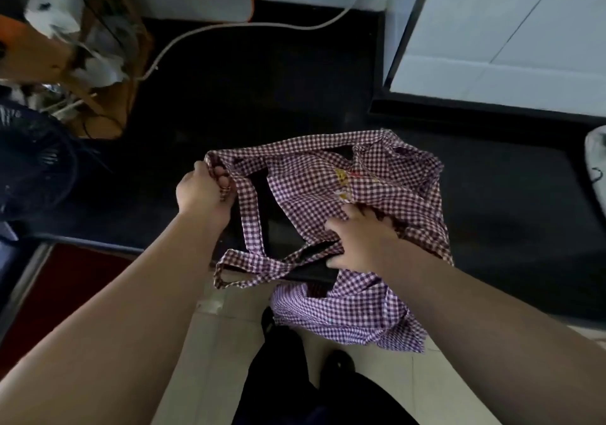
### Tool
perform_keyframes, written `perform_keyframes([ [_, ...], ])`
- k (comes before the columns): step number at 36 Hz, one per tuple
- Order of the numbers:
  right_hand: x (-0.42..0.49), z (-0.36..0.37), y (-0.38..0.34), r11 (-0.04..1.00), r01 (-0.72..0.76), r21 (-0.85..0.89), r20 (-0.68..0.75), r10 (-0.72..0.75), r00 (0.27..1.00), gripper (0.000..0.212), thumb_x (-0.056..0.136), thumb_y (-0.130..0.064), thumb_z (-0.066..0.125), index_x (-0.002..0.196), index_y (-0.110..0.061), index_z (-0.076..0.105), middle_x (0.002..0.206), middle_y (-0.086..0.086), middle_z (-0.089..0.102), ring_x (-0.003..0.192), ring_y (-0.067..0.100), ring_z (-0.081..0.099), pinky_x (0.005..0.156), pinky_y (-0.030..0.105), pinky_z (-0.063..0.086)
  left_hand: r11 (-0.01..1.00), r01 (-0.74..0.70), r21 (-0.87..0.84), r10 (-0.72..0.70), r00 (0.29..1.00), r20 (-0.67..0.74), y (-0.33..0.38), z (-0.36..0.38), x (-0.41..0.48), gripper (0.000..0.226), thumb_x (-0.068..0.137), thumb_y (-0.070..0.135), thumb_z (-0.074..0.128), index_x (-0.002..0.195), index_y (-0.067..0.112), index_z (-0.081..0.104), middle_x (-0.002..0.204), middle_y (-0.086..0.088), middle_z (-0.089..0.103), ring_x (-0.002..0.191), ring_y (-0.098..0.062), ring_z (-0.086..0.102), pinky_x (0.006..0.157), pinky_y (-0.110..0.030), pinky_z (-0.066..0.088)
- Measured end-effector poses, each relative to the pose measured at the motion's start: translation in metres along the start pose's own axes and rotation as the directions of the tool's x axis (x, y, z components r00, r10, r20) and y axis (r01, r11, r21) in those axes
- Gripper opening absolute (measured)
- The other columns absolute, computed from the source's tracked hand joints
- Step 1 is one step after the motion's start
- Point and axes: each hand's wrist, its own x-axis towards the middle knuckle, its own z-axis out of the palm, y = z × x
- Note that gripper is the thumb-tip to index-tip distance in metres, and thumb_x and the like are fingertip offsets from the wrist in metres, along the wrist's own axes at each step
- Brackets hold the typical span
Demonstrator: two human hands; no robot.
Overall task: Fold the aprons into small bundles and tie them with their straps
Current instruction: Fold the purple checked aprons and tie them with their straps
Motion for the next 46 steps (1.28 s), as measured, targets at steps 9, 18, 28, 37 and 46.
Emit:
perform_keyframes([
  [9,0.004,-0.02,0.017,0.793,0.165,0.586,-0.642,0.33,0.692,0.022,0.096,0.0,0.041,0.117,-0.001,0.048,0.073,0.0,0.05,0.061,0.021,0.048,0.053,0.027,0.022,0.876,-0.124,0.467,0.208,0.969,-0.132,0.008,-0.009,0.026,0.022,0.102,0.018,0.039,0.12,0.02,0.051,0.097,-0.002,0.058,0.077,-0.017,0.054,0.063,-0.029,0.041],
  [18,-0.004,-0.042,0.044,0.686,0.008,0.728,-0.469,0.489,0.736,0.029,0.093,0.001,0.043,0.112,-0.009,0.062,0.103,0.003,0.058,0.089,0.016,0.05,0.074,0.02,0.032,0.051,-0.417,0.907,0.072,0.908,0.413,0.015,0.006,0.019,0.026,0.086,0.028,0.057,0.109,0.025,0.066,0.125,-0.011,0.054,0.119,-0.035,0.049,0.099,-0.049,0.044],
  [28,-0.006,-0.019,0.008,0.707,-0.193,0.681,0.009,0.255,0.967,0.079,0.089,-0.07,0.027,0.061,-0.01,0.069,0.068,0.005,0.068,0.072,0.021,0.063,0.092,0.04,0.043,-0.409,-0.69,0.598,-0.149,0.697,0.702,0.003,0.033,0.02,0.036,0.101,0.038,0.033,0.119,0.02,0.06,0.124,-0.004,0.053,0.114,-0.026,0.05,0.095,-0.044,0.039],
  [37,0.013,-0.018,-0.032,0.866,-0.364,0.342,0.014,0.383,0.924,0.073,0.066,-0.09,0.04,0.074,-0.019,0.054,0.089,-0.005,0.064,0.107,0.026,0.055,0.108,0.071,0.004,-0.635,-0.573,0.518,-0.057,0.703,0.709,0.009,0.021,0.038,0.056,0.093,0.051,0.052,0.135,0.016,0.04,0.129,-0.008,0.05,0.117,-0.027,0.051,0.095,-0.04,0.039],
  [46,0.017,-0.005,-0.046,0.86,-0.407,0.309,-0.044,0.44,0.897,0.032,0.09,-0.034,0.06,0.116,-0.022,0.047,0.11,-0.002,0.057,0.122,0.033,0.047,0.11,0.067,-0.001,-0.336,-0.558,0.759,0.046,0.795,0.605,0.014,0.004,0.062,0.038,0.097,0.028,0.05,0.126,0.005,0.042,0.124,-0.019,0.05,0.11,-0.036,0.052,0.077,-0.041,0.043],
])
